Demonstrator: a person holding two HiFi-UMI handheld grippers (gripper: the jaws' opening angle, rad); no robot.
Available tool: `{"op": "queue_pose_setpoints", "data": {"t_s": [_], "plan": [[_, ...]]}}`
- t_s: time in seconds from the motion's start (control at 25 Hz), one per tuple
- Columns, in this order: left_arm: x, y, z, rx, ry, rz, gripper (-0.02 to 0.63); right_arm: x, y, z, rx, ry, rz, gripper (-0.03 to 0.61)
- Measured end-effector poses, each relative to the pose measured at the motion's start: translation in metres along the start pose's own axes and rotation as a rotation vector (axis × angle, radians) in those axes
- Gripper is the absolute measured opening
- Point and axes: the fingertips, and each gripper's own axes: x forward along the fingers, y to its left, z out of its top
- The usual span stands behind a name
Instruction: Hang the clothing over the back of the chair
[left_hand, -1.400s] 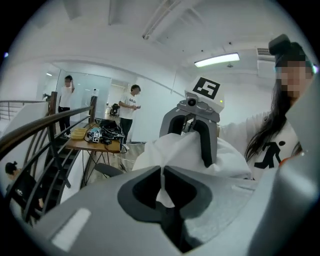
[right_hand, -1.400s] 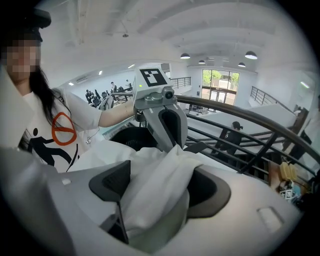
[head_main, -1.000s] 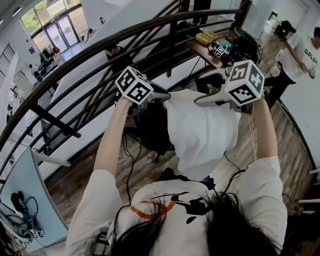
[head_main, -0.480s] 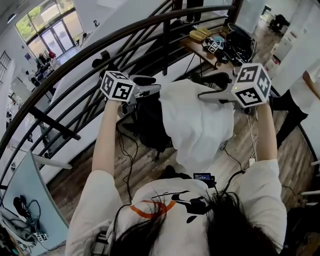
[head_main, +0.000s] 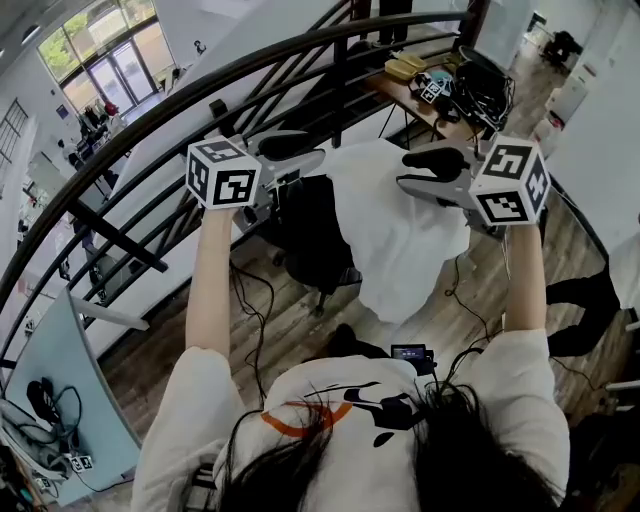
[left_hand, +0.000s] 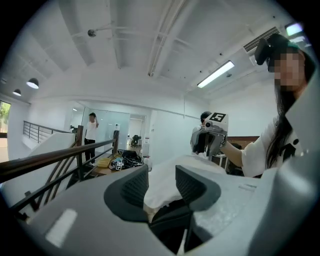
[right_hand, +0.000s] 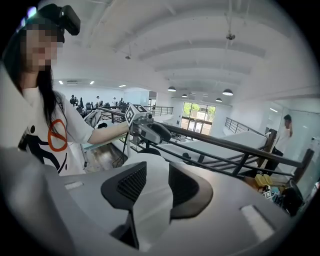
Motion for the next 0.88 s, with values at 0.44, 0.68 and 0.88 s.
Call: {"op": "queue_pose_setpoints", "data": {"t_s": [0.44,0.68,0.88], "plan": [[-0.039,-0.13,-0.011,0.033,-0.093,-0.016,0.163,-0.001,0.103,-0.009,0.065,-0.099,-0.076,0.077],[-0.051,-0.173,-0.056,-0.014,-0.089,0.005,0.161,0.011,0.152,-0.031,0.146,-0.129,-0.08,0.064],[-0.056,-0.204,-0.08,-0.056,-0.127,0.045,0.161,0.007,0.185,-0.054,0.191,-0.135,-0.095,0.058]]}}
